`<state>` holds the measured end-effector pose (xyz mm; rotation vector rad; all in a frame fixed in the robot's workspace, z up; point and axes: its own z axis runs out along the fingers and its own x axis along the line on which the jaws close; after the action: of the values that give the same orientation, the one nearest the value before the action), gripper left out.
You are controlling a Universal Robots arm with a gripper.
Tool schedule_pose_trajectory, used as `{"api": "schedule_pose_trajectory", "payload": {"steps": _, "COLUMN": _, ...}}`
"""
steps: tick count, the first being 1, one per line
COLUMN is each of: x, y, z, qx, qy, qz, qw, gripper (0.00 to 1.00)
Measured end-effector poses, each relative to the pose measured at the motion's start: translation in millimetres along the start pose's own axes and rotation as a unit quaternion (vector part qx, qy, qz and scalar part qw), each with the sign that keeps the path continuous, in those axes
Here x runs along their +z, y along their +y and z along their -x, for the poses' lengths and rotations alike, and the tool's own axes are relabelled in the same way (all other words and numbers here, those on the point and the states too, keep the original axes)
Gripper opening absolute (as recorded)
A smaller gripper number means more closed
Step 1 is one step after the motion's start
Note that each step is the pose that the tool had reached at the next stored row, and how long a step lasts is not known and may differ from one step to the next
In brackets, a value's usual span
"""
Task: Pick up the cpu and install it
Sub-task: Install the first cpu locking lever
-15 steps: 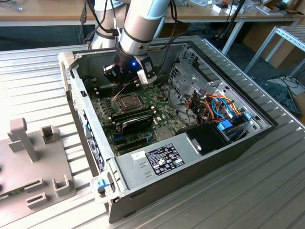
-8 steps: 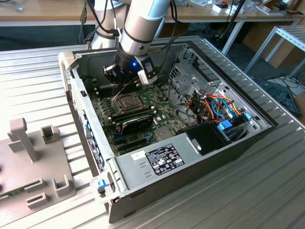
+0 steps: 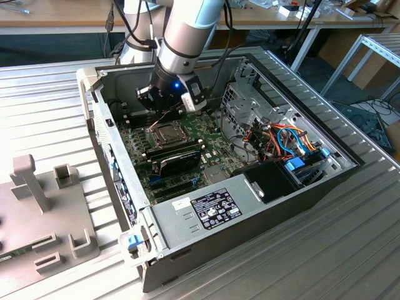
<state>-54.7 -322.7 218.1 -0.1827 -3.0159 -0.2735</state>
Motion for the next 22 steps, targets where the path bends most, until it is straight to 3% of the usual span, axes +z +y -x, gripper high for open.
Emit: {"api": "schedule_pose_trajectory", "payload": {"steps": 22, "x": 4.3, "y": 0.3, "z": 10.7, "qx": 0.000, "qy": -0.0001, "qz": -0.0003, "qw": 1.00000, "gripper": 0.11}}
